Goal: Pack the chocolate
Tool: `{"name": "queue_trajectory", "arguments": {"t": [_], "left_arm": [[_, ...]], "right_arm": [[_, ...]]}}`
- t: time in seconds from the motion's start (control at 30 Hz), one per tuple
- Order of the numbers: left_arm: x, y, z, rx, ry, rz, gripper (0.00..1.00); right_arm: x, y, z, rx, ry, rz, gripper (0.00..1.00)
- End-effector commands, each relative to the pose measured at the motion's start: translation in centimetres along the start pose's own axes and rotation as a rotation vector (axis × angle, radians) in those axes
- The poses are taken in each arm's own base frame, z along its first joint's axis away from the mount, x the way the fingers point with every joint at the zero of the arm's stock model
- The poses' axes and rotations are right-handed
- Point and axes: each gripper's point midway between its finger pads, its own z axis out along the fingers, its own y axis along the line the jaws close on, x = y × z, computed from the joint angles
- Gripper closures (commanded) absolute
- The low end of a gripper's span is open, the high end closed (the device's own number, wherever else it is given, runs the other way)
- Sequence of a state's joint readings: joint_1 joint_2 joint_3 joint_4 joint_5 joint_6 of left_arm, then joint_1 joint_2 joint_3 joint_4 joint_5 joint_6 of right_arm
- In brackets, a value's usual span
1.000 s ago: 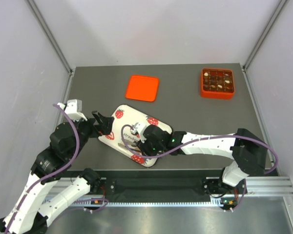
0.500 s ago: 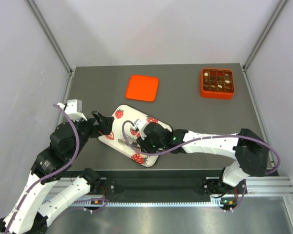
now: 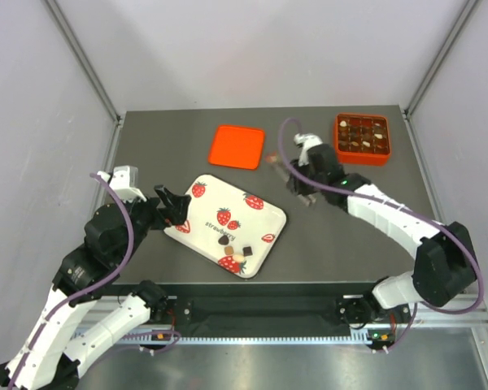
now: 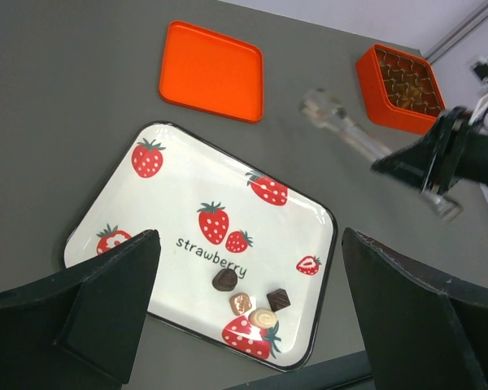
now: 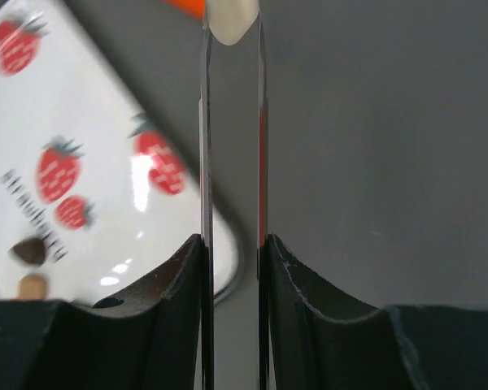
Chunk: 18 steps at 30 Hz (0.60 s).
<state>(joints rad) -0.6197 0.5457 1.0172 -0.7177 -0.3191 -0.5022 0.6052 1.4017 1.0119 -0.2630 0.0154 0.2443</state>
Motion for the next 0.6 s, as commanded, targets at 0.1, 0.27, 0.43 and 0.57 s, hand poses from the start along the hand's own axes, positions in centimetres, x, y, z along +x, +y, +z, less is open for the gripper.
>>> {"name": "queue_trajectory", "arguments": {"t": [0.1, 0.27, 0.43, 0.57], "left_arm": [[1.6, -0.5, 1.6, 0.022, 0.044, 0.018, 0.02], [5.1, -0.9, 3.9, 0.031, 0.172, 0.057, 0.01], [9.2, -1.3, 5.8, 0.064, 0.312, 0.080, 0.01], [10.7, -2.3, 6.6, 0.115, 0.364, 0.072, 0.01]], "right_arm": [[-4.6, -14.9, -3.6, 0.365, -0.089, 0.221, 0.68], [-4.7, -22.9, -6.2, 0.561, -0.124, 0.370, 0.68], [-4.2, -27.9, -8.1, 0.691, -0.105, 0.419, 0.67], [-4.3, -30.3, -8.7, 0.747, -0.095, 0.440, 0.67]]}}
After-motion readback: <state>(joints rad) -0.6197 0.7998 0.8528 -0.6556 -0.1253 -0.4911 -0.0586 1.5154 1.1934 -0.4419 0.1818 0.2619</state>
